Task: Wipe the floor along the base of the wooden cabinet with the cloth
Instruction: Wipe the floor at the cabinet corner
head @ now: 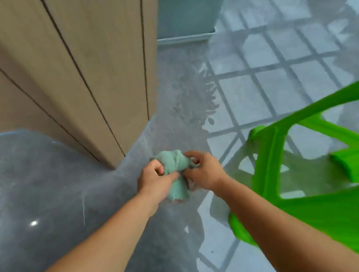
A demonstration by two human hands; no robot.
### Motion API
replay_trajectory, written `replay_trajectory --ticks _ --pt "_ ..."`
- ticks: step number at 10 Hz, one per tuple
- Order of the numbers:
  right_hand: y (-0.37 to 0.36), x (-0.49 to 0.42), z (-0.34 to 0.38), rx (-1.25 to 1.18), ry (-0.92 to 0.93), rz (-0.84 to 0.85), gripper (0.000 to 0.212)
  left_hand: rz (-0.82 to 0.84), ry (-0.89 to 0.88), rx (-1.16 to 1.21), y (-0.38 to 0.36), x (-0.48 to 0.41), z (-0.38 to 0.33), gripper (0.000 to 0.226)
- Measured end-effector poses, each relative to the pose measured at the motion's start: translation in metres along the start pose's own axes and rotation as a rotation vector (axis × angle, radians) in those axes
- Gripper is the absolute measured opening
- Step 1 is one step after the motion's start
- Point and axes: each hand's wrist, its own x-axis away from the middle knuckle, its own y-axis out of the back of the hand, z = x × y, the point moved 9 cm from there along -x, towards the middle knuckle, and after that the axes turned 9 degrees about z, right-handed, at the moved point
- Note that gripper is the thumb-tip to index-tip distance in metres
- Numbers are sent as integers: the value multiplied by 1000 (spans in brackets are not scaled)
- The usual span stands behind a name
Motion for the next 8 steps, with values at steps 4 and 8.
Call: replay_trajectory --ticks 4,8 --pt "315 363 51 -311 -80 -587 37 212 -264 13 -137 311 -328 35" --pt "318 393 -54 -410 -357 -512 65 482 -164 -480 -195 340 -326 59"
